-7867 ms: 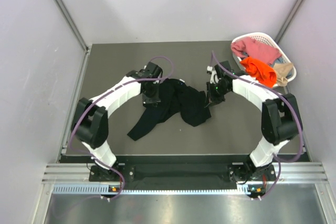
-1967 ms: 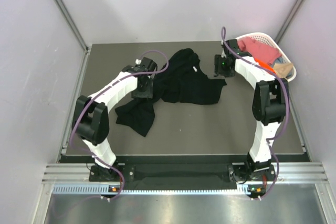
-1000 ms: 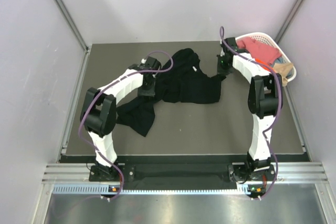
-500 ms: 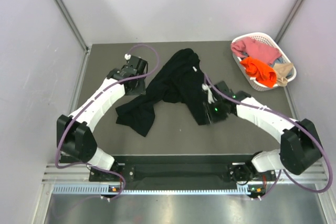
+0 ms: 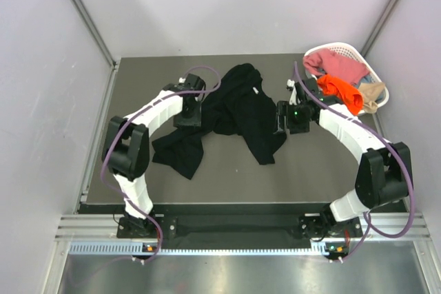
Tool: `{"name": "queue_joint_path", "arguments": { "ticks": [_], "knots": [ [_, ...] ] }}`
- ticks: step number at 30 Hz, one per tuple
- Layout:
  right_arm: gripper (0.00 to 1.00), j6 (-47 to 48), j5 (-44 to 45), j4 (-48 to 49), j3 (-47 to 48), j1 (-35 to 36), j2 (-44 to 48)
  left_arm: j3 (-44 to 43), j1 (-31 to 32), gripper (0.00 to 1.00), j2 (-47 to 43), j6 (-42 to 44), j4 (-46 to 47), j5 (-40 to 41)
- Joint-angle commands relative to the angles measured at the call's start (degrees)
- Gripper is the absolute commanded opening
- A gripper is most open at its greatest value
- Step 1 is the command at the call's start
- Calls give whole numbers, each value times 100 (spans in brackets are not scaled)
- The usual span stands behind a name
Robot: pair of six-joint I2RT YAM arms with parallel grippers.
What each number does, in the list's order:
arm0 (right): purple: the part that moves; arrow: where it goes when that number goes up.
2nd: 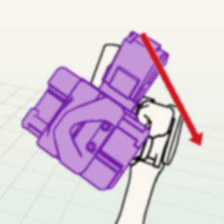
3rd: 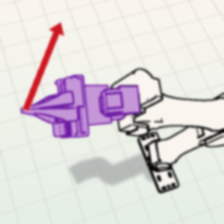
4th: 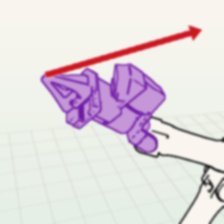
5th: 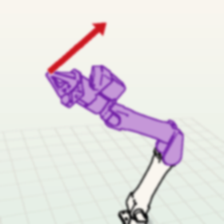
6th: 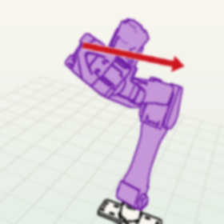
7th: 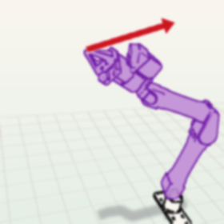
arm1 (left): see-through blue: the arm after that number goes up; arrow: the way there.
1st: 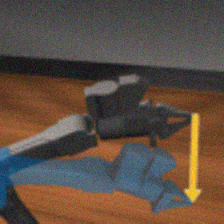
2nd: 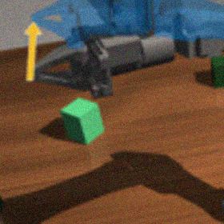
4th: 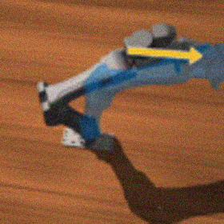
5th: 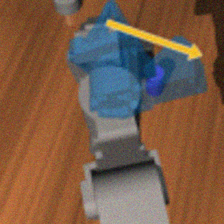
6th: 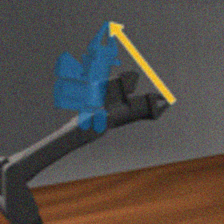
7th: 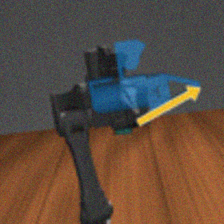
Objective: Fold and stack the t-shirts
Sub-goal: Flatten the tshirt out
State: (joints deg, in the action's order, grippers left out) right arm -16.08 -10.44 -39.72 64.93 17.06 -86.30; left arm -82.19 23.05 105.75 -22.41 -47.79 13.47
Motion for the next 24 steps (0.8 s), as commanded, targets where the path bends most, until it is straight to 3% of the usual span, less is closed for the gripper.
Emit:
{"name": "queue_joint_path", "arguments": {
  "ticks": [1, 5, 6, 9, 10, 13, 15, 18, 20, 24],
  "knots": [
    [65, 148, -195, -18, 187, -62, -9, -139, -28, 56, 164, 377, 323, -29],
    [65, 175, -257, 8, 56, -141, 61, -244, -107, 44, 507, 413, 323, -397],
    [65, 184, -266, 17, 38, -150, 78, -245, -116, 32, 534, 405, 340, -511],
    [65, 149, -310, 44, -15, -177, 70, -323, -125, 13, 552, 466, 350, -706],
    [65, 149, -345, 70, -15, -185, 52, -367, -116, 0, 499, 492, 280, -593],
    [65, 131, -406, 105, 11, -185, -9, -368, 6, 0, 245, 571, 174, -119],
    [65, 122, -450, 114, 81, -185, -106, -368, 287, 0, -106, 545, -36, 575],
    [65, 87, -521, 158, 134, -185, -246, -306, 858, 0, -625, 352, -343, 990],
    [65, 61, -591, 193, 134, -177, -351, -175, 1339, 0, -949, 81, -458, 956],
    [65, -36, -740, 298, 56, -177, -519, 509, 2000, 0, -1372, -386, -750, -130]
  ]
}}
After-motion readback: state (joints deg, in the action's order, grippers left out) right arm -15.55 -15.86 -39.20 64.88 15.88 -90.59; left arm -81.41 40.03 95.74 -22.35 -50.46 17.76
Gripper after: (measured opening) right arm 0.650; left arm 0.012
